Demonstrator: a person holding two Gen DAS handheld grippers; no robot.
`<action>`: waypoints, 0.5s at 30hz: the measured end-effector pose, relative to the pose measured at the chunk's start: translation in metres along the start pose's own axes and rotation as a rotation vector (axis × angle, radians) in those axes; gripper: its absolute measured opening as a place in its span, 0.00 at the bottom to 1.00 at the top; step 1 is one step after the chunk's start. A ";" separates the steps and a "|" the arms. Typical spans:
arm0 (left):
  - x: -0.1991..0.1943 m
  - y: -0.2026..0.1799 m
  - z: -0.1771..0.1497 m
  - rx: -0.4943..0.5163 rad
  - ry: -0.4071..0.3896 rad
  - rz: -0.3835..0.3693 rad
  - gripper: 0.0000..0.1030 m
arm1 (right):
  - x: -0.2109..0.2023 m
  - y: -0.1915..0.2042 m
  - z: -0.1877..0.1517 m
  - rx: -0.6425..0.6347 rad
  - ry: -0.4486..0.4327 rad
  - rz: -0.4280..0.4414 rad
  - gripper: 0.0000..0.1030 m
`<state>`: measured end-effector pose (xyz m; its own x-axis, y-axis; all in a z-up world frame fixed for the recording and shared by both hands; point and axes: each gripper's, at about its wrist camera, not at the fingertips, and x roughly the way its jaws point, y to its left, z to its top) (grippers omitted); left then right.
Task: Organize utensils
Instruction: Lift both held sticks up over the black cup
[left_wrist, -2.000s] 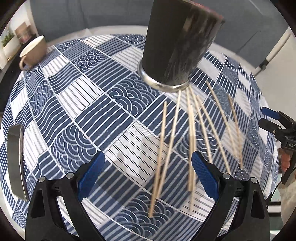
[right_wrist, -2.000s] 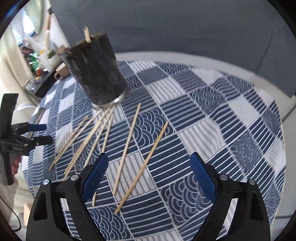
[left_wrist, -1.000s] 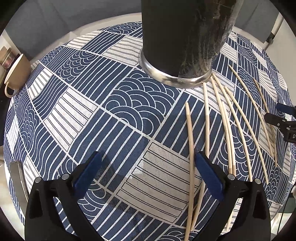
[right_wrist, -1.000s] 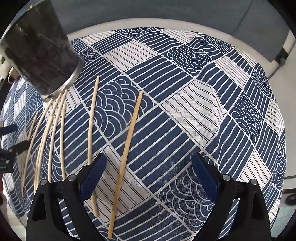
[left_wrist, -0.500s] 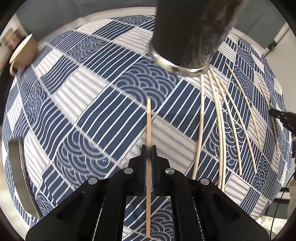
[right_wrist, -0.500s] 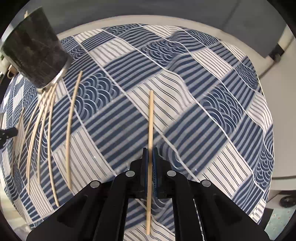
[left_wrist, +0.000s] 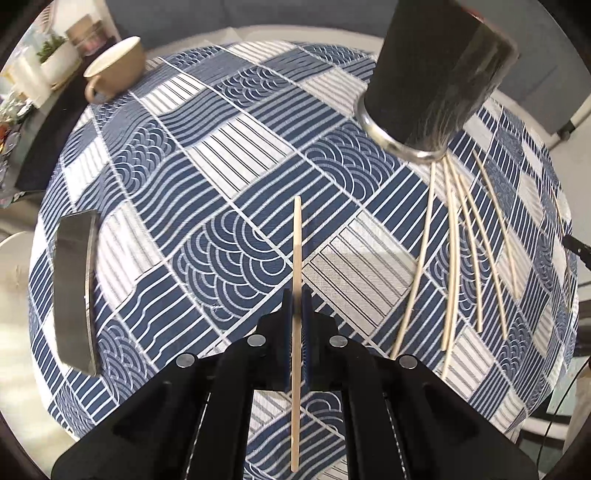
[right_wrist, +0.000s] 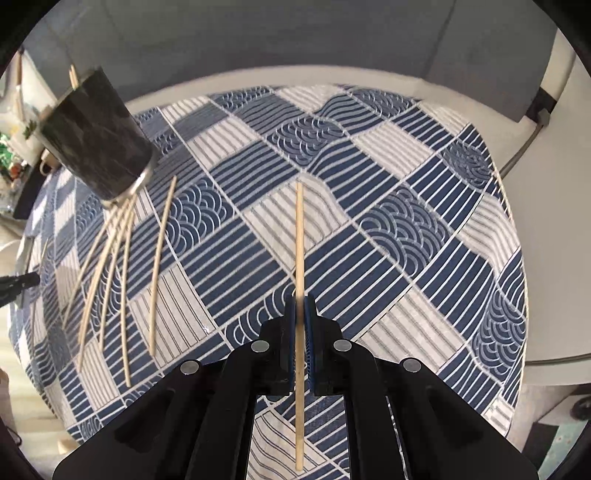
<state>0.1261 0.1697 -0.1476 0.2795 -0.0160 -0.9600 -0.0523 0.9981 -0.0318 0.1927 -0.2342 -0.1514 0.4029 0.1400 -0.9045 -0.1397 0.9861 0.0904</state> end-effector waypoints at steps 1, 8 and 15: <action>-0.007 0.003 -0.004 -0.013 -0.014 0.008 0.05 | -0.004 -0.001 0.002 -0.002 -0.012 0.008 0.04; -0.045 -0.006 -0.010 -0.064 -0.082 0.052 0.05 | -0.031 -0.014 0.011 -0.028 -0.085 0.069 0.04; -0.065 -0.029 -0.019 -0.110 -0.134 0.067 0.05 | -0.064 -0.016 0.017 -0.093 -0.163 0.125 0.04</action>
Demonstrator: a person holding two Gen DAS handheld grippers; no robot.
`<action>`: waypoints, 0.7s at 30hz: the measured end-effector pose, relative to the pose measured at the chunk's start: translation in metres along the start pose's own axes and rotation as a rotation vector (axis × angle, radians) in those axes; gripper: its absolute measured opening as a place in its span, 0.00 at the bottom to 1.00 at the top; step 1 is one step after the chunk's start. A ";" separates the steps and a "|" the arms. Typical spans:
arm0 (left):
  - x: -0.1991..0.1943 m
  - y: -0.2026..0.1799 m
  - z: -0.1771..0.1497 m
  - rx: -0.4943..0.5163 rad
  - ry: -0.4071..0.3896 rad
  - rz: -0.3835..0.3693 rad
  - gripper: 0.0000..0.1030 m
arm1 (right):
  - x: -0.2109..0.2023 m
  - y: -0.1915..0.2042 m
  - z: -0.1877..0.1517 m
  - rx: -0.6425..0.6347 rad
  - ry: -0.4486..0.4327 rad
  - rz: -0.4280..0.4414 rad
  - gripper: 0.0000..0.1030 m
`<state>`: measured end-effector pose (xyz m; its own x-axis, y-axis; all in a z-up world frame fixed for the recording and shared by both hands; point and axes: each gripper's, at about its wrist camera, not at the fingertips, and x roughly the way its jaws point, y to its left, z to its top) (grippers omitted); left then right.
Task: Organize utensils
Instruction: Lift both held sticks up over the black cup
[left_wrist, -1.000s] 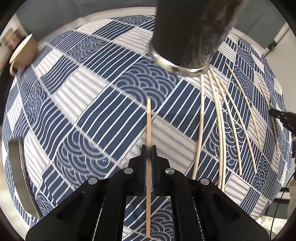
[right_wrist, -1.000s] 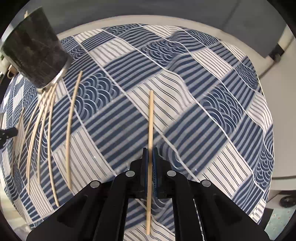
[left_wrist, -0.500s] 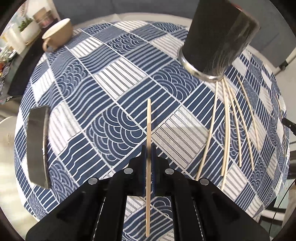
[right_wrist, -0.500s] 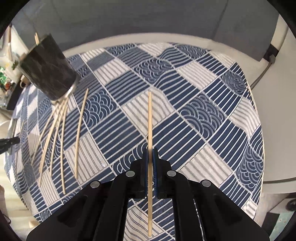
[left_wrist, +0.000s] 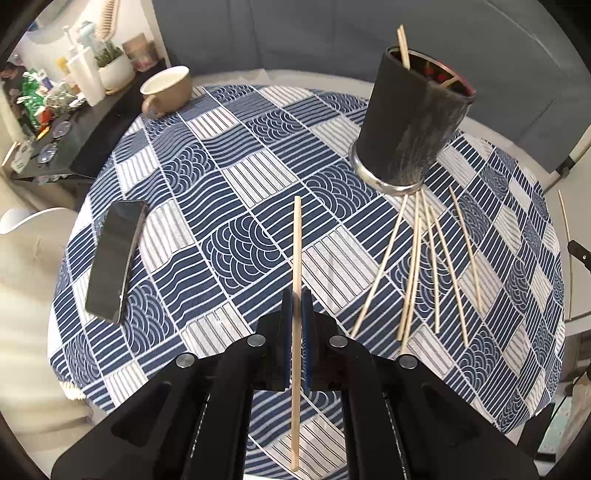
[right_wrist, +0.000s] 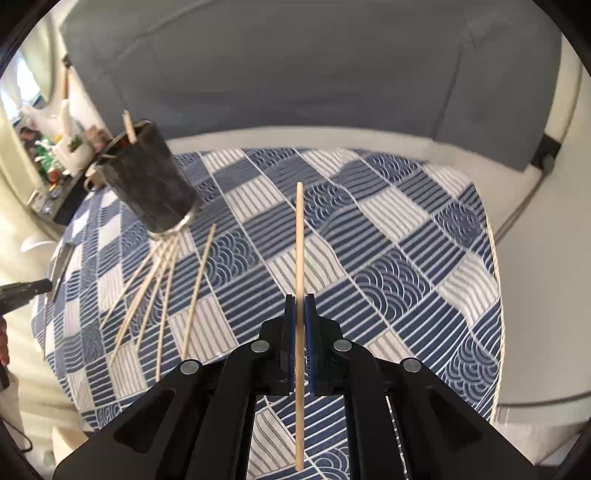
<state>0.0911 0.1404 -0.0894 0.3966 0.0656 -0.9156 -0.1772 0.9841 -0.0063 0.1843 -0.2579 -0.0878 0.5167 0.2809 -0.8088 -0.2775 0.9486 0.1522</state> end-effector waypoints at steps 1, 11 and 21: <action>-0.007 -0.003 -0.002 -0.011 -0.013 0.002 0.05 | -0.004 0.000 0.001 -0.006 -0.010 0.008 0.05; -0.065 -0.031 0.013 -0.013 -0.148 0.003 0.05 | -0.036 0.018 0.024 -0.077 -0.101 0.112 0.05; -0.092 -0.037 0.076 0.002 -0.239 -0.049 0.05 | -0.049 0.051 0.083 -0.125 -0.171 0.150 0.05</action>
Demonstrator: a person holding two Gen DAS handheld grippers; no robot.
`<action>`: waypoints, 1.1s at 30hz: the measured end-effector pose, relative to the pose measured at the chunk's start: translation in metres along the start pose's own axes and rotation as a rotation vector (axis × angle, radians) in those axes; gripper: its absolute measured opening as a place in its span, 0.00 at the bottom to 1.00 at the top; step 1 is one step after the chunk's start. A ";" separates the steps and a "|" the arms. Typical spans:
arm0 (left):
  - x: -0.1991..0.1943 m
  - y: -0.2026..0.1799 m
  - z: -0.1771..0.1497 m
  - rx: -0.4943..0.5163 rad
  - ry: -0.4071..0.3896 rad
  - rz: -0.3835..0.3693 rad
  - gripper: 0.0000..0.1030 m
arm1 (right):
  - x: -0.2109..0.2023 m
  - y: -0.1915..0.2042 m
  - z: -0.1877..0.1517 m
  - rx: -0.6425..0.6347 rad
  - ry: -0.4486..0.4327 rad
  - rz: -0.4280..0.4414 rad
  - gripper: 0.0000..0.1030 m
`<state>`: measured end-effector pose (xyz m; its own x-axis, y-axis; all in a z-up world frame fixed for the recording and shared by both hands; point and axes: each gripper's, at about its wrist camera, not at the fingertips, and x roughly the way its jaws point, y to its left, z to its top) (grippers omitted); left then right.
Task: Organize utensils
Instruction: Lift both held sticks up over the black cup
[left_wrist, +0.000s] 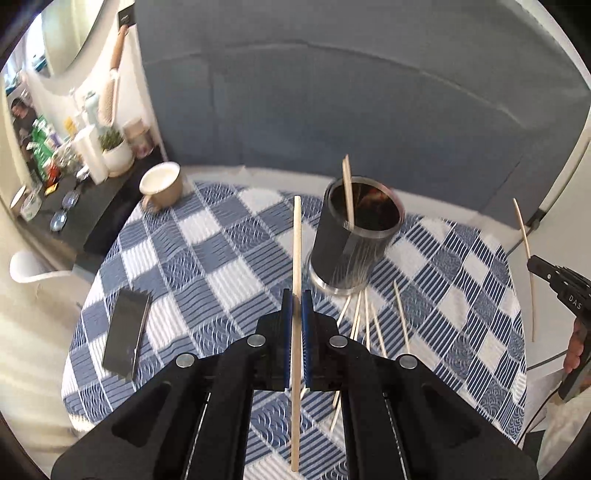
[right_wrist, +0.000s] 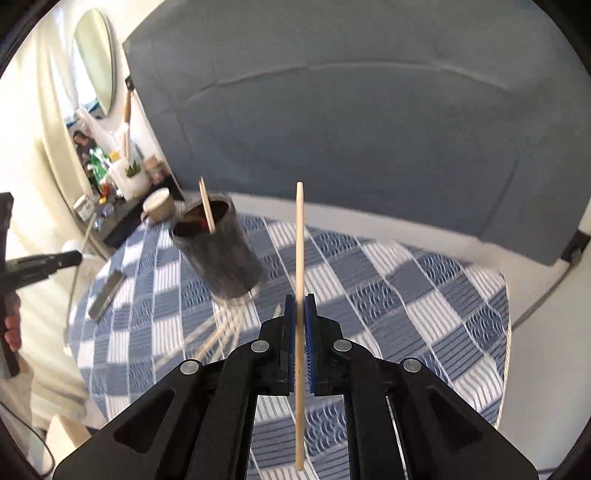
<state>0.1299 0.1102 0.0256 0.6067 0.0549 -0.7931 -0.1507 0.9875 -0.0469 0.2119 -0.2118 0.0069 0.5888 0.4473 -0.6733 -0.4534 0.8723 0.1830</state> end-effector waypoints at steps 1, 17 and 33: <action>0.001 0.000 0.008 0.005 -0.006 -0.009 0.05 | 0.001 0.002 0.007 0.002 -0.008 0.004 0.05; 0.041 0.005 0.117 0.025 -0.193 -0.286 0.05 | 0.044 0.055 0.113 -0.019 -0.244 0.139 0.05; 0.116 0.021 0.133 -0.072 -0.391 -0.548 0.05 | 0.143 0.089 0.122 0.006 -0.297 0.308 0.05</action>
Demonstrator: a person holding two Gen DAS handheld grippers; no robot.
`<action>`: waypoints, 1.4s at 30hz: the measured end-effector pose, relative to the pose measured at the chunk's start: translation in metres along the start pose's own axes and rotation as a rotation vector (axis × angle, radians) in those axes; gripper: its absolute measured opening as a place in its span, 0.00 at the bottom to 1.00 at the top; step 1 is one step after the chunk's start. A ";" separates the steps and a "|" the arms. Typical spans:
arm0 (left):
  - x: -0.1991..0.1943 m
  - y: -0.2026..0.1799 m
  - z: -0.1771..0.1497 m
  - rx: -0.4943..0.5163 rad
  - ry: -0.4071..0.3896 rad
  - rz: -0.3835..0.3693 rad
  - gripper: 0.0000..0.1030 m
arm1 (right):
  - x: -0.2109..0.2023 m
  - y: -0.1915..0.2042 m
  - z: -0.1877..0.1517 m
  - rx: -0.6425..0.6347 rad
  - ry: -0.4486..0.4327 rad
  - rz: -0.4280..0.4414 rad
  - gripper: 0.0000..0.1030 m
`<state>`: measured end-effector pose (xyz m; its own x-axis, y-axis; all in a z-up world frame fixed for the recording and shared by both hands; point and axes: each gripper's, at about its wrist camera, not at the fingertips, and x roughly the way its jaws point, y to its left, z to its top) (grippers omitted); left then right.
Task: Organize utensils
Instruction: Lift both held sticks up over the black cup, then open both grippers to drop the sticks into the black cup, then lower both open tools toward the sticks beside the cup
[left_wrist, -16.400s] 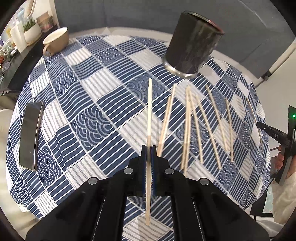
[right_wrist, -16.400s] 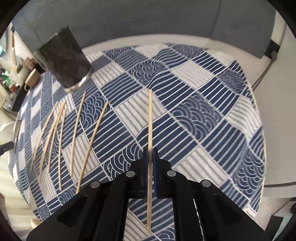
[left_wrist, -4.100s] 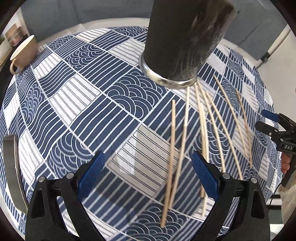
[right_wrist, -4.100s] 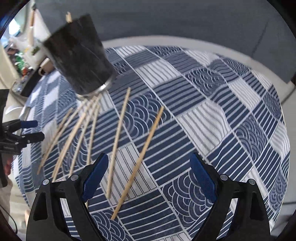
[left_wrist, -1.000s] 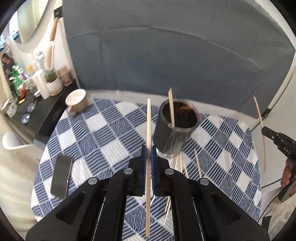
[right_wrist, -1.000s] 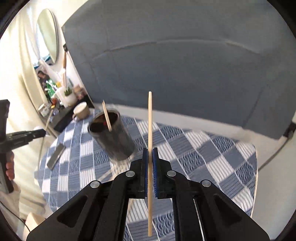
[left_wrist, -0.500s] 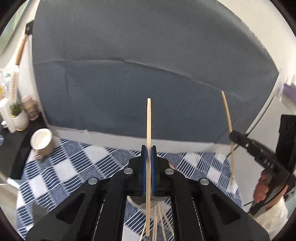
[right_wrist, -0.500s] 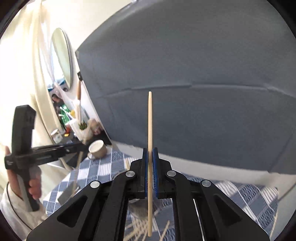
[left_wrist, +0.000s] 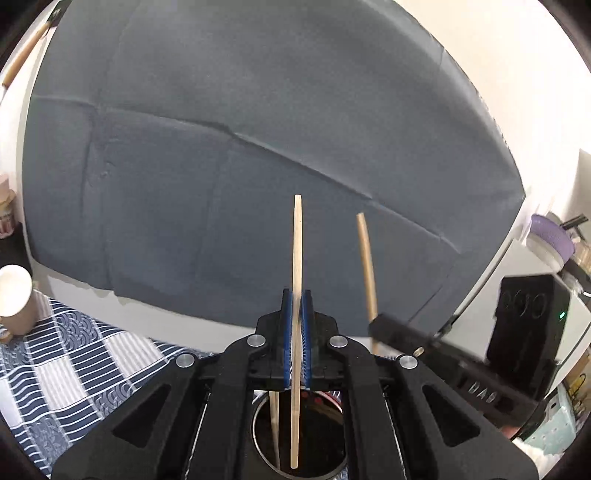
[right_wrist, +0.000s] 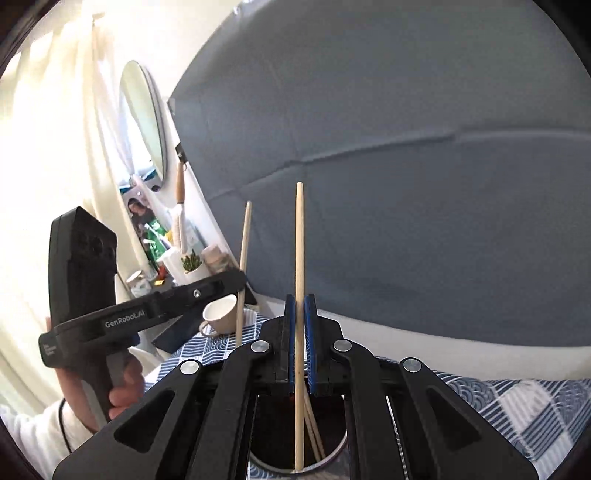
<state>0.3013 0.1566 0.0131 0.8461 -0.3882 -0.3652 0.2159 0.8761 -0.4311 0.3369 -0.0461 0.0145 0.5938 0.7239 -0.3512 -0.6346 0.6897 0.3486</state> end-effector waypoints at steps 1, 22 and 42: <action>0.003 0.003 -0.002 -0.013 -0.007 -0.013 0.05 | 0.004 -0.002 -0.003 0.009 0.002 0.003 0.05; -0.005 0.002 -0.058 0.096 0.119 0.051 0.25 | 0.011 -0.002 -0.061 0.005 0.154 -0.077 0.15; -0.064 0.017 -0.080 0.091 0.177 0.300 0.94 | -0.064 -0.017 -0.067 -0.034 0.177 -0.319 0.84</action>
<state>0.2121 0.1739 -0.0367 0.7826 -0.1468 -0.6049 0.0202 0.9773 -0.2110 0.2762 -0.1052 -0.0273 0.6717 0.4568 -0.5832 -0.4494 0.8771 0.1695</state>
